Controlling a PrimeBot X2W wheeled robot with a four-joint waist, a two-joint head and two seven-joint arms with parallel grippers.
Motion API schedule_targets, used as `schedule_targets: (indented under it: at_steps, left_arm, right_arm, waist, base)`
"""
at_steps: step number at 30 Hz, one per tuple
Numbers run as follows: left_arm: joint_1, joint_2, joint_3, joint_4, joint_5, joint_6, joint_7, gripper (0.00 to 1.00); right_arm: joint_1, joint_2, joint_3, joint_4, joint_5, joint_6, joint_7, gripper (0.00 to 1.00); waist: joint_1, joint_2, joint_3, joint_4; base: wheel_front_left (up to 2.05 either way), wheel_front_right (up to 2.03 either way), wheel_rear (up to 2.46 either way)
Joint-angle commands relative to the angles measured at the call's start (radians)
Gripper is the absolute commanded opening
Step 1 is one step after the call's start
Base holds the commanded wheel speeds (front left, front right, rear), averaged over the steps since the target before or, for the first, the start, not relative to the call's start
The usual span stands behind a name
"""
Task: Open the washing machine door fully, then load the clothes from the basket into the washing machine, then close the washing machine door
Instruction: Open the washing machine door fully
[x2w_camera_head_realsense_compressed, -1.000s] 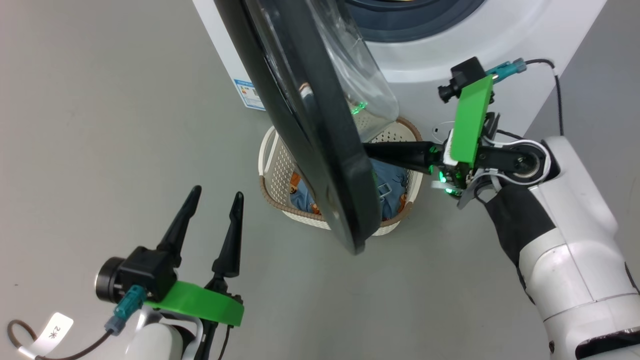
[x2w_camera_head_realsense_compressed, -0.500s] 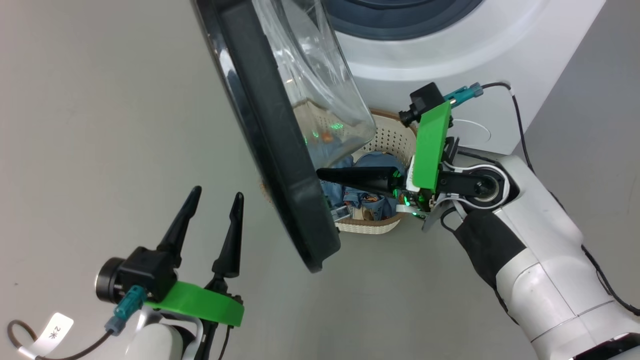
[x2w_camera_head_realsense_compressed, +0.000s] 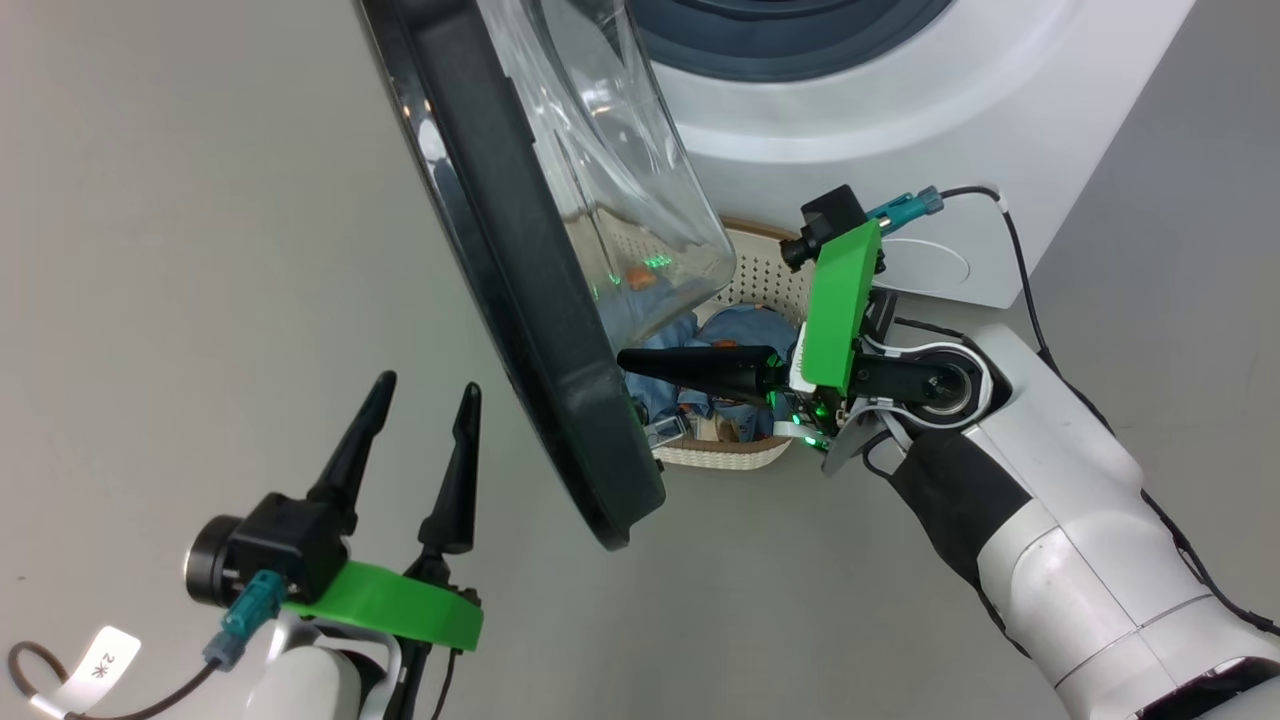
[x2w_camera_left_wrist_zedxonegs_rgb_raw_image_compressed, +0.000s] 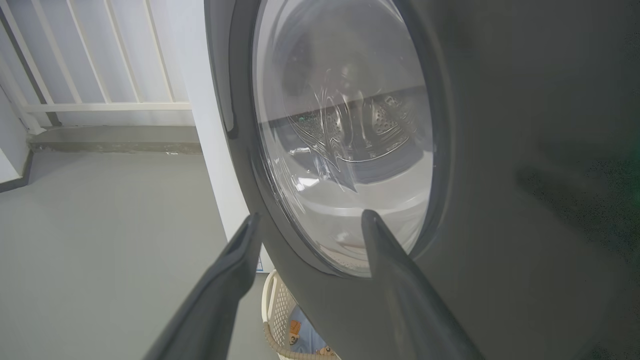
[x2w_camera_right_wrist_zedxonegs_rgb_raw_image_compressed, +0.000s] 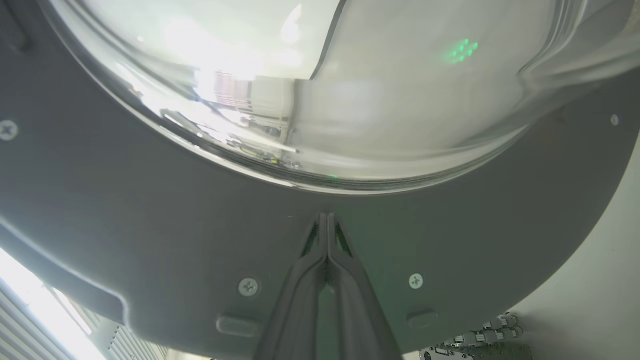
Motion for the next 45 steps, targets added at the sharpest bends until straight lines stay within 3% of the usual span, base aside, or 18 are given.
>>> schedule_targets:
  at_steps: [1, 7, 20, 22, 23, 24, 25, 35, 45]
  left_arm:
    - [-0.001, 0.025, 0.039, -0.023, -0.002, 0.007, -0.006, 1.0]
    - [0.003, 0.025, 0.057, -0.013, 0.01, 0.003, -0.006, 1.0]
    - [0.033, 0.025, 0.109, -0.008, 0.042, -0.014, -0.006, 1.0]
    - [0.035, 0.025, 0.116, -0.011, 0.042, -0.015, -0.006, 1.0]
    - [0.037, 0.025, 0.12, -0.011, 0.045, -0.017, -0.006, 1.0]
    - [0.038, 0.025, 0.123, -0.012, 0.046, -0.018, -0.006, 1.0]
    - [0.039, 0.025, 0.125, -0.012, 0.047, -0.019, -0.006, 1.0]
    - [0.038, 0.025, 0.134, -0.017, 0.045, -0.023, -0.006, 1.0]
    - [0.041, 0.025, 0.136, -0.015, 0.046, -0.022, -0.006, 1.0]
  right_arm:
    - [-0.017, 0.035, 0.011, -0.024, 0.01, 0.002, -0.009, 0.0]
    - [-0.001, 0.009, -0.005, -0.037, 0.04, 0.002, -0.049, 0.0]
    - [0.109, -0.109, -0.032, -0.166, 0.128, 0.002, -0.191, 0.0]
    - [0.126, -0.133, -0.029, -0.185, 0.138, 0.002, -0.226, 0.31]
    - [0.141, -0.158, -0.022, -0.208, 0.142, 0.002, -0.265, 0.63]
    - [0.149, -0.17, -0.019, -0.222, 0.142, 0.002, -0.287, 0.88]
    - [0.156, -0.182, -0.017, -0.236, 0.142, 0.002, -0.31, 1.0]
    - [0.225, -0.284, -0.017, -0.385, 0.104, 0.002, -0.564, 1.0]
    - [0.309, -0.364, -0.031, -0.508, -0.075, 0.002, -0.834, 1.0]
  waist:
    - [0.0, -0.0001, -0.003, -0.003]
    - [0.0, -0.0001, -0.027, -0.018]
    - [0.0, -0.0001, -0.089, -0.08]
    - [0.0, -0.0001, -0.095, -0.092]
    - [0.0, -0.0001, -0.099, -0.103]
    - [0.0, -0.0001, -0.101, -0.109]
    - [0.0, -0.0001, -0.103, -0.114]
    - [0.0, -0.0001, -0.108, -0.153]
    - [0.0, -0.0001, -0.112, -0.167]
  base:
    - [0.0, 0.0, 0.0]
    - [0.0, 0.0, 0.0]
    - [0.0, 0.0, 0.0]
    - [0.0, 0.0, 0.0]
    - [0.0, 0.0, 0.0]
    - [0.0, 0.0, 0.0]
    - [0.0, 0.0, 0.0]
    - [0.0, 0.0, 0.0]
    - [0.0, 0.0, 0.0]
